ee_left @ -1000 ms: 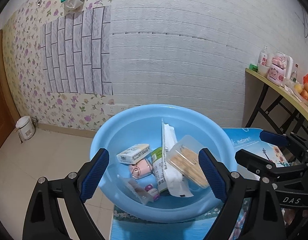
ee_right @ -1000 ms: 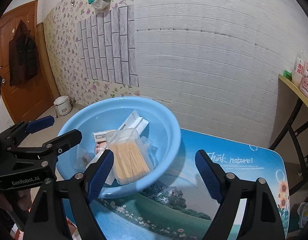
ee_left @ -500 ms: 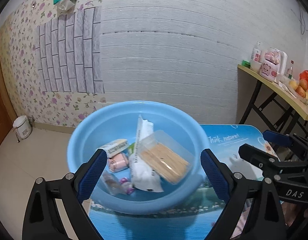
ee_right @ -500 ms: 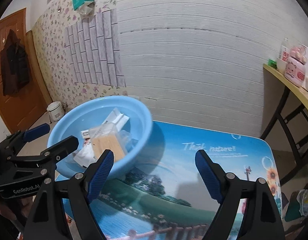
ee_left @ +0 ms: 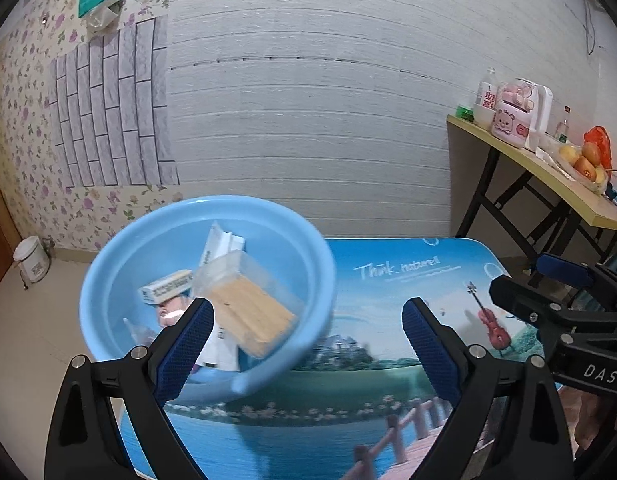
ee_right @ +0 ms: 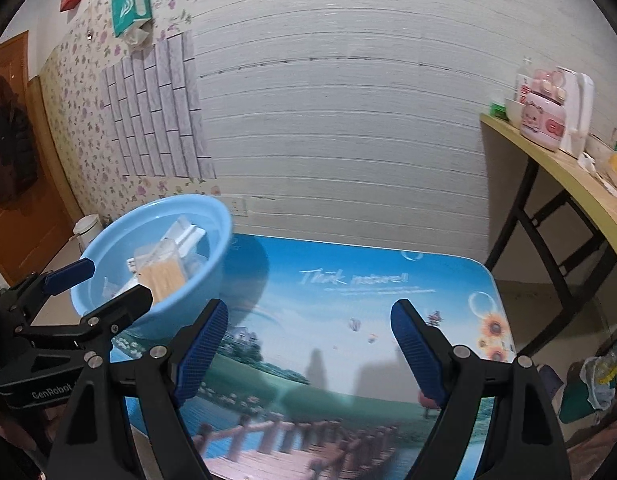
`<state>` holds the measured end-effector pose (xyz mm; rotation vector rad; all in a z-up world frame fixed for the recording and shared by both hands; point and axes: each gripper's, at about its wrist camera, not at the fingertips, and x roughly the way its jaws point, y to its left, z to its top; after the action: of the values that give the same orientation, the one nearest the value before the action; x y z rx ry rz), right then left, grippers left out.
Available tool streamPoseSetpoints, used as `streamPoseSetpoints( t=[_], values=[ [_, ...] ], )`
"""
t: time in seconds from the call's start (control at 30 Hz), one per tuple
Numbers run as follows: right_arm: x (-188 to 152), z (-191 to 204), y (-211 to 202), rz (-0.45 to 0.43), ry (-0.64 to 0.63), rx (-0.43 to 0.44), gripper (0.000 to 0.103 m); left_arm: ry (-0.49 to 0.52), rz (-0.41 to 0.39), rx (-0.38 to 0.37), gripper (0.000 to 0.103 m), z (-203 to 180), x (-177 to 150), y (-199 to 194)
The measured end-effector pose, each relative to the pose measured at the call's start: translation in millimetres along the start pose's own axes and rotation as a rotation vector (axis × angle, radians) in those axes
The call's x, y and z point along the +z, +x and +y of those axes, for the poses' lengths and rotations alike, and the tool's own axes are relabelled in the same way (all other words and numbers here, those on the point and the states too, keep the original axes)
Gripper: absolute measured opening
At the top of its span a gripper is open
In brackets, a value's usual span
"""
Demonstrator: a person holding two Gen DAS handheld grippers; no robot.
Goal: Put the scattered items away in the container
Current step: 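Withdraw both grippers from the basin back over the empty table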
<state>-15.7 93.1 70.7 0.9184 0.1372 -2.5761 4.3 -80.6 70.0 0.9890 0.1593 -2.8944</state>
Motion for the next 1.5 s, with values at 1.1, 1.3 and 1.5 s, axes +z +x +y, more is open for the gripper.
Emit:
streamPoseSetpoints(
  t=[1.1,1.3,1.5],
  values=[
    [-31,-57,-7,0.057,0.104,-0.067,0.098,0.028,0.080,-0.015,0.103,-52,-16,9],
    [-30,-60,-6,0.060,0.115,-0.081,0.098,0.034,0.103,-0.002,0.103,-52,-17,11],
    [-30,-61,-5,0.067,0.116,-0.085,0.098,0.042,0.106,-0.003,0.103,-52,-18,11]
  ],
)
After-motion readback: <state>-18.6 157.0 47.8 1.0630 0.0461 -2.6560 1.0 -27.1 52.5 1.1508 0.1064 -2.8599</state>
